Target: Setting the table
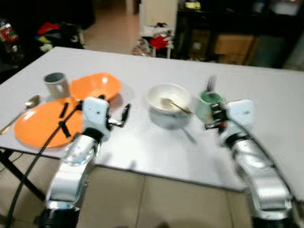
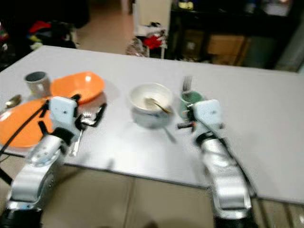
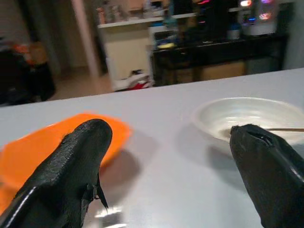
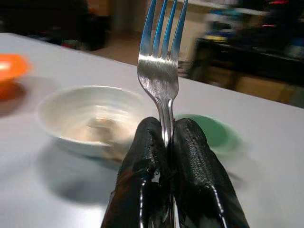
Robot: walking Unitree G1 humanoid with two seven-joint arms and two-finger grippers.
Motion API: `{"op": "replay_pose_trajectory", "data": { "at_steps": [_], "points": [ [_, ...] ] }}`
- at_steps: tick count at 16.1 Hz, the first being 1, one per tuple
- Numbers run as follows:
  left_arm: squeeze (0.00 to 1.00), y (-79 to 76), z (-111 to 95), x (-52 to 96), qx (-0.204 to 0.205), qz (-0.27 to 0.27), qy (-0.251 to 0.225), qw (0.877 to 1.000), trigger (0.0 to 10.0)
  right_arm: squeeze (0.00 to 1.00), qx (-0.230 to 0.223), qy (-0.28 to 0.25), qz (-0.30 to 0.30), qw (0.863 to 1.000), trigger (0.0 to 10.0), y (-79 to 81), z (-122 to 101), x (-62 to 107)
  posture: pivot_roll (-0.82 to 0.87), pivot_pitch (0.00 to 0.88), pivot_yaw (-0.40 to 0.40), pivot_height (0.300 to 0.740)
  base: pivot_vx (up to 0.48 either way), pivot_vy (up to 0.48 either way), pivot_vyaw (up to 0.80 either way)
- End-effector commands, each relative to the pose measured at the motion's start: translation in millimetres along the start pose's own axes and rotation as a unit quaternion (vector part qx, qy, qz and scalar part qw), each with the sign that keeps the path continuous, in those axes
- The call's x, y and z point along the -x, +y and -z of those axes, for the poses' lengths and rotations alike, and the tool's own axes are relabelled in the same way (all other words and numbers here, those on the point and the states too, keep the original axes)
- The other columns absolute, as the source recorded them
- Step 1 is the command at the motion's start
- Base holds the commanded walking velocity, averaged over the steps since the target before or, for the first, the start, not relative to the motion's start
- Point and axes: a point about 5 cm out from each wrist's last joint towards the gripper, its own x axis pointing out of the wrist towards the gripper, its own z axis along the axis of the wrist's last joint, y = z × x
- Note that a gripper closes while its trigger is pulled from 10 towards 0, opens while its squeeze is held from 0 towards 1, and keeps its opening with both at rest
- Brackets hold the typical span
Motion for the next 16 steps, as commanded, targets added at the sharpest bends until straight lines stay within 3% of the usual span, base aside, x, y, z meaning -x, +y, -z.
{"op": "replay_pose_trajectory", "data": {
  "at_steps": [1, 10, 13, 16],
  "points": [
    [0.00, -3.5, -1.1, -2.4, 0.000, 0.008, 0.000, 1.000, 10.0, 0.00, 0.007, -0.005, 0.008, 1.000, 10.0, -7.0, -3.9, 1.1, 0.06, 0.000, 0.003, 0.740, 0.330, 0.000, 0.00],
    [0.00, -5.8, -0.7, -4.8, -0.006, 0.018, 0.000, 1.000, 10.0, 0.00, 0.019, -0.017, -0.008, 1.000, 10.0, -15.9, -24.1, -6.6, 0.05, 0.000, -0.002, 0.740, 0.329, 0.000, 0.00],
    [0.00, -15.0, 0.6, -4.5, -0.045, 0.083, 0.017, 0.995, 10.0, 0.00, 0.046, -0.004, -0.051, 0.998, 10.0, -18.6, -36.7, -19.0, 0.05, 0.000, 0.005, 0.740, 0.000, 0.000, 0.00],
    [0.00, -19.7, -4.5, -5.4, -0.062, 0.135, 0.021, 0.989, 10.0, 0.00, 0.058, 0.028, -0.080, 0.995, 10.0, -19.8, -41.9, -43.7, 0.04, 0.000, 0.014, 0.740, 0.000, 0.000, 0.00]
  ]
}}
